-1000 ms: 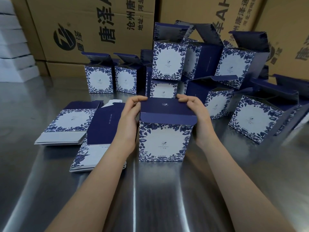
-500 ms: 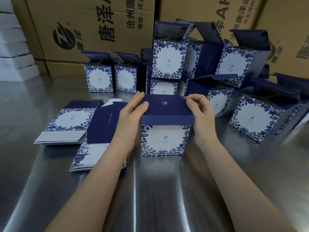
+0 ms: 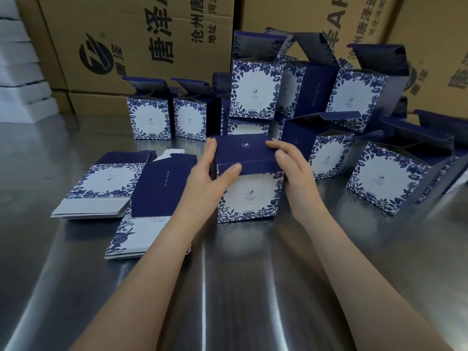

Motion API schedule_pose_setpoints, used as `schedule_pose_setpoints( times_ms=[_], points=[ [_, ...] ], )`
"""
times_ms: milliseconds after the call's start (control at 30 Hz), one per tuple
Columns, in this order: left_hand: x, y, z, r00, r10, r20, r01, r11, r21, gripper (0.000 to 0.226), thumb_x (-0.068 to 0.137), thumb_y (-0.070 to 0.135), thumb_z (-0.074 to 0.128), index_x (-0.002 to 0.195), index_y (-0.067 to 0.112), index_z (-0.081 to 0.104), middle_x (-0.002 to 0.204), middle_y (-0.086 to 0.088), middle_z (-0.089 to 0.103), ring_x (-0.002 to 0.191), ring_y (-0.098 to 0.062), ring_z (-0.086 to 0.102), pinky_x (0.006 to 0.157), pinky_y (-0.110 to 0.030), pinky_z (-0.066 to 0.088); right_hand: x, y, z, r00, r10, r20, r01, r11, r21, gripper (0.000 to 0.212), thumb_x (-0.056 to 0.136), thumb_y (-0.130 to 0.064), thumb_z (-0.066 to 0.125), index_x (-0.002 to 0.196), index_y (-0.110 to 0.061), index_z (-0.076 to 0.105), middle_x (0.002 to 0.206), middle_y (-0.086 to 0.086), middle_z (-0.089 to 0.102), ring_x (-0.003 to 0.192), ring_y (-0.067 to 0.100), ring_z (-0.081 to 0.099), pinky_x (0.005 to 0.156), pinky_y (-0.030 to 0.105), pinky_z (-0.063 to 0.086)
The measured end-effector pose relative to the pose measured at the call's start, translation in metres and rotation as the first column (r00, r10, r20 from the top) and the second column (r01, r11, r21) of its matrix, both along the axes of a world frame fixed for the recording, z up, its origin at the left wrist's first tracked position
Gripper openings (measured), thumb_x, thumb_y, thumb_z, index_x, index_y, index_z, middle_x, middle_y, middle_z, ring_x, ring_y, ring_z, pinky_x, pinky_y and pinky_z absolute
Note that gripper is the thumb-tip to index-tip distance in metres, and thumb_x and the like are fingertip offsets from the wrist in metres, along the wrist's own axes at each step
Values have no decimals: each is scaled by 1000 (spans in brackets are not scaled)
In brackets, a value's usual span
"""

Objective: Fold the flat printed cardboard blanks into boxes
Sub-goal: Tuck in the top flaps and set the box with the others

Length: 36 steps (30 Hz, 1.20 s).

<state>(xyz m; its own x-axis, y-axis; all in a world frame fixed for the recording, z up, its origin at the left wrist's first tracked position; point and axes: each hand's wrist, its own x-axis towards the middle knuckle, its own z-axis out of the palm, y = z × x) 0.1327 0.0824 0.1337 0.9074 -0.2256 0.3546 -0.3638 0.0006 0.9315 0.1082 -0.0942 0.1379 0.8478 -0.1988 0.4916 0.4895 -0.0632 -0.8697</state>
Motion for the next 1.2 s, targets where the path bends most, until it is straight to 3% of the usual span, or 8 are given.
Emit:
schedule_pose_setpoints(
  times_ms=[67,133,300,433,600,767,967,1200],
  points=[
    [3,0,-1,1000,25,12,-25,1000,13,77,92,25,67,155,17,24,159,7,31,143,-3,31,120,-35,29,0,-1,-1,1000,-19,-3,18,999,-47,23,87,-35,59,108,-37,68,126,-17,62,124,10,54,98,28,46],
    [5,1,-1,998,56,24,-57,998,19,74,92,23,68,154,20,29,157,7,35,141,-3,35,118,-35,32,0,-2,-3,999,-31,12,32,995,-100,22,88,-31,61,102,-45,70,121,-32,60,132,9,48,101,29,44],
    [0,1,1,979,165,120,-163,986,-31,45,87,18,74,122,42,60,151,12,43,126,16,41,110,-19,36,1,-2,-5,997,-54,49,57,997,-50,35,89,-11,67,94,-44,75,135,-8,55,129,14,52,82,18,50],
    [-5,-3,0,948,239,208,-236,971,-36,34,86,13,74,105,40,67,137,17,51,113,29,40,97,-2,34,0,2,-5,994,-82,71,83,997,-5,39,86,-3,69,88,-42,77,134,-3,57,125,13,56,81,19,51],
    [-5,-6,1,956,251,155,-236,966,-109,34,86,8,72,95,41,69,138,9,56,121,9,51,98,-9,40,1,4,-3,994,-94,50,94,996,8,43,87,-1,68,81,-42,78,128,-8,58,120,6,58,80,17,50],
    [-5,-7,0,958,236,162,-220,969,-109,31,87,6,71,104,32,70,135,9,58,112,22,48,93,-5,39,0,3,-2,996,-77,41,77,997,6,38,88,-1,68,84,-38,76,132,-4,56,115,3,60,81,19,51],
    [-5,-5,-3,962,210,175,-190,974,-123,27,91,9,67,100,34,72,136,11,56,122,6,50,99,-19,43,-2,0,-1,1000,-16,-11,17,999,46,29,89,-2,65,91,-28,76,139,-1,54,124,11,56,90,23,51],
    [-2,-5,-1,961,220,167,-201,972,-124,30,90,9,68,90,39,71,131,13,58,118,9,51,92,-8,41,-1,2,1,999,-32,-20,33,998,62,31,89,0,65,84,-28,76,137,0,55,126,15,55,88,22,50]
  ],
)
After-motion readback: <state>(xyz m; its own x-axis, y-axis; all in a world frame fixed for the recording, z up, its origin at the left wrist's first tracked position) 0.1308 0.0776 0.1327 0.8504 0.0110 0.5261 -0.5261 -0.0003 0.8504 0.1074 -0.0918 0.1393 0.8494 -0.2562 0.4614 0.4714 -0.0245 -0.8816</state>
